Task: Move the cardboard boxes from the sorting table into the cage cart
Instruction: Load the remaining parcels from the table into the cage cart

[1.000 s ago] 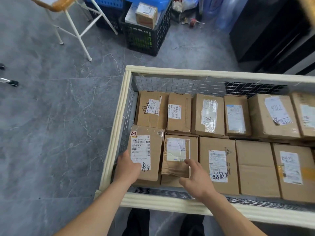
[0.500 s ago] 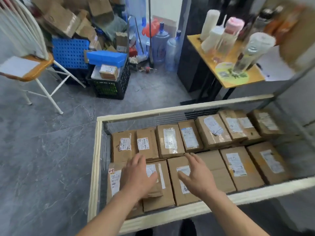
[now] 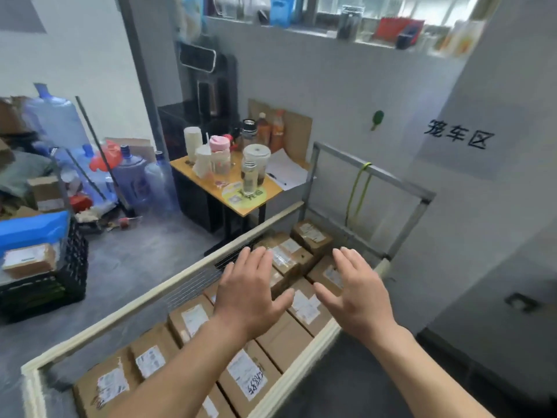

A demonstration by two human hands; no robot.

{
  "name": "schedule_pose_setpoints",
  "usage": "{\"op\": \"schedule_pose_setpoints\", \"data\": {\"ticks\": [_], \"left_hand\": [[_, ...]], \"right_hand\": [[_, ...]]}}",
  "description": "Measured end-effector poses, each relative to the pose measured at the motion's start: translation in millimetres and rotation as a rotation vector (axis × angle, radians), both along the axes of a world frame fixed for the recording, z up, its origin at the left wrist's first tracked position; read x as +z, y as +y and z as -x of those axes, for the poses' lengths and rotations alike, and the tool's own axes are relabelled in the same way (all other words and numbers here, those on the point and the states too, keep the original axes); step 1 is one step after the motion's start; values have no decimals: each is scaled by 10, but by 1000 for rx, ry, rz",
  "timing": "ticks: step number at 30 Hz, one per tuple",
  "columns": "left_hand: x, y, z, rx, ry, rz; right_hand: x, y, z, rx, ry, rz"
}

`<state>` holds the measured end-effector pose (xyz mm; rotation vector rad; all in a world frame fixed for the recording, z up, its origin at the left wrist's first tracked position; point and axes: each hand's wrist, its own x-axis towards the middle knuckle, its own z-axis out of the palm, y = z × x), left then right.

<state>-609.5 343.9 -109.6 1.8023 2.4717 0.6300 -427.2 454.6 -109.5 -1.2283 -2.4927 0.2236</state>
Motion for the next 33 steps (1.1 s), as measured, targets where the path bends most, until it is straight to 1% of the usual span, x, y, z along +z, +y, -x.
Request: {"op": "schedule_pose_setpoints", "data": {"ticks": [8, 20, 29, 33], "left_hand": [[463, 945, -1006, -263, 75, -4], [1012, 2154, -2670, -448, 134, -110], [1130, 2805, -3951, -615, 111, -186], [1096, 3106, -4470, -730, 130, -165]], "right_hand": [[442, 469, -1172, -259, 44, -88], [773, 1247, -3018, -514, 95, -141], [896, 1518, -4314, -696, 95, -175], [868, 1581, -4800, -805, 91, -182]]}}
